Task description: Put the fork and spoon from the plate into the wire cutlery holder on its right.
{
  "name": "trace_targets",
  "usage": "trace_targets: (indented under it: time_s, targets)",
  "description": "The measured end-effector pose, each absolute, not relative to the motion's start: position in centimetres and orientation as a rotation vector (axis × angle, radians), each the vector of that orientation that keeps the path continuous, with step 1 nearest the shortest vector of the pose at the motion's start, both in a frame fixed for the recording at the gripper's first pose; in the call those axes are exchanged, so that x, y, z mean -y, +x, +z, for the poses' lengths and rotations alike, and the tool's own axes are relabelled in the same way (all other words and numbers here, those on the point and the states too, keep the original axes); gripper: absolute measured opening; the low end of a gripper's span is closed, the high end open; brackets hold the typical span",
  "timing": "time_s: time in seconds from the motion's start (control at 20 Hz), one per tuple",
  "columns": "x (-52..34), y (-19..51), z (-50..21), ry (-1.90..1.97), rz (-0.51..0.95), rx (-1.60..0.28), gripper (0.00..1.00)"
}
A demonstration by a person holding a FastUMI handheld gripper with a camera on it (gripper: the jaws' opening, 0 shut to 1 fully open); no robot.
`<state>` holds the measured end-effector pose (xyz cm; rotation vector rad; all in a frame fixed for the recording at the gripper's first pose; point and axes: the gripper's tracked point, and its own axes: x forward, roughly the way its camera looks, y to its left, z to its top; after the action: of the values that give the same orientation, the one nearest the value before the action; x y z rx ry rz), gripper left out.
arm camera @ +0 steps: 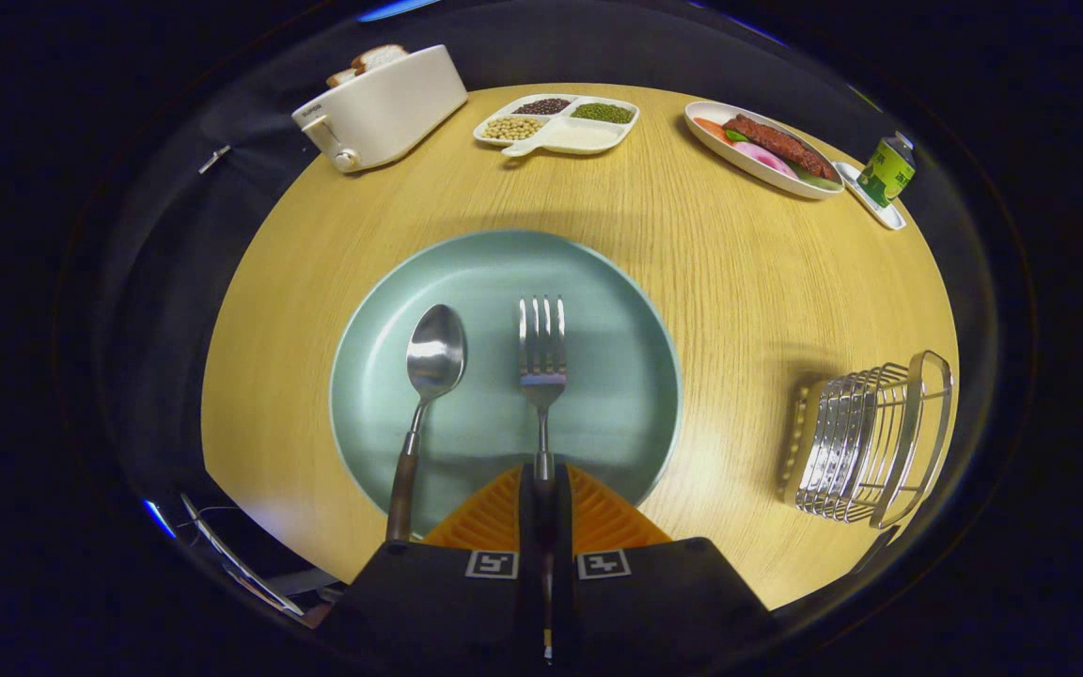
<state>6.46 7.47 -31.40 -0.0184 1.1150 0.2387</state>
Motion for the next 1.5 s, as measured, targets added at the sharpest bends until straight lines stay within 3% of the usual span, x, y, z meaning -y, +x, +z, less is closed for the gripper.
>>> trace_targets:
  time_s: [0.4, 0.75, 1.05, 1.5]
  targets:
    - [-3.8, 4.7, -24.8, 0.025, 0.291, -1.067, 0.08]
    - [4.3, 2.8, -21.0, -0.006, 0.266, -1.066, 0.08]
    - [12.0, 1.9, -21.5, -0.111, 0.24, -1.167, 0.08]
    - [14.0, 2.0, -24.7, -0.131, 0.321, -1.432, 0.08]
